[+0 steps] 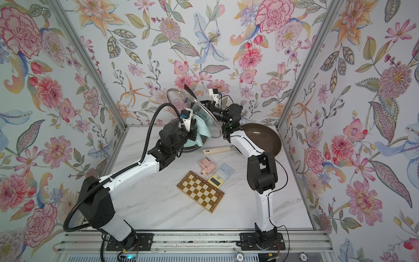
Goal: Wipe the pot lid with a cloth
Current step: Wipe the pot lid.
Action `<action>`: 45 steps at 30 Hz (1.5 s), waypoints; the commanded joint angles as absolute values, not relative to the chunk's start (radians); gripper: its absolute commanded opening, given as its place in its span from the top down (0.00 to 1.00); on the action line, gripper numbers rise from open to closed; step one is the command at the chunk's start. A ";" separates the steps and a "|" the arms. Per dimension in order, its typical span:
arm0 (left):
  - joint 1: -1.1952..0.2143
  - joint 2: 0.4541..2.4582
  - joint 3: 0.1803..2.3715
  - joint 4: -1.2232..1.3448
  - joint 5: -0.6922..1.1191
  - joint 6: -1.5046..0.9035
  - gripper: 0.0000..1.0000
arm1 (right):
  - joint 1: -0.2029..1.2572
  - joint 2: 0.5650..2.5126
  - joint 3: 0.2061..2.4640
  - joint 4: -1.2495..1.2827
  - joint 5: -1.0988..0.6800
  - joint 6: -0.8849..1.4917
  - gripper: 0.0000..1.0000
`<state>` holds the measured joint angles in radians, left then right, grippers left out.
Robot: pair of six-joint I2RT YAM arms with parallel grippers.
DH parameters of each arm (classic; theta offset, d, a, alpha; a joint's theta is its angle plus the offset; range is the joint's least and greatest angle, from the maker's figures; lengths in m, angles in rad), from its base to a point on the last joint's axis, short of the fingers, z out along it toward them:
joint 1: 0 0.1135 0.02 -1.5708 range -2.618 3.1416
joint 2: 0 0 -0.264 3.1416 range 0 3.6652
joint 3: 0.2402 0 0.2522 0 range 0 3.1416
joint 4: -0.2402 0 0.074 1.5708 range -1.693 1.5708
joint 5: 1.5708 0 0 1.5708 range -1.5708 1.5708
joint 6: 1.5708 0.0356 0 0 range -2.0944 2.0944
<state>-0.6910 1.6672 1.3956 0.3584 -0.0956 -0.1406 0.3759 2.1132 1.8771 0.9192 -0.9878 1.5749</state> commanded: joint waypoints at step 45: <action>-0.683 1.676 1.688 -0.084 0.178 -0.249 1.00 | 0.572 1.521 1.312 0.664 0.482 0.128 1.00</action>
<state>-0.6514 1.6245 1.6440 -0.0105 0.1047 -0.2024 0.5777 1.5616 1.2743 0.3466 0.3759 0.1783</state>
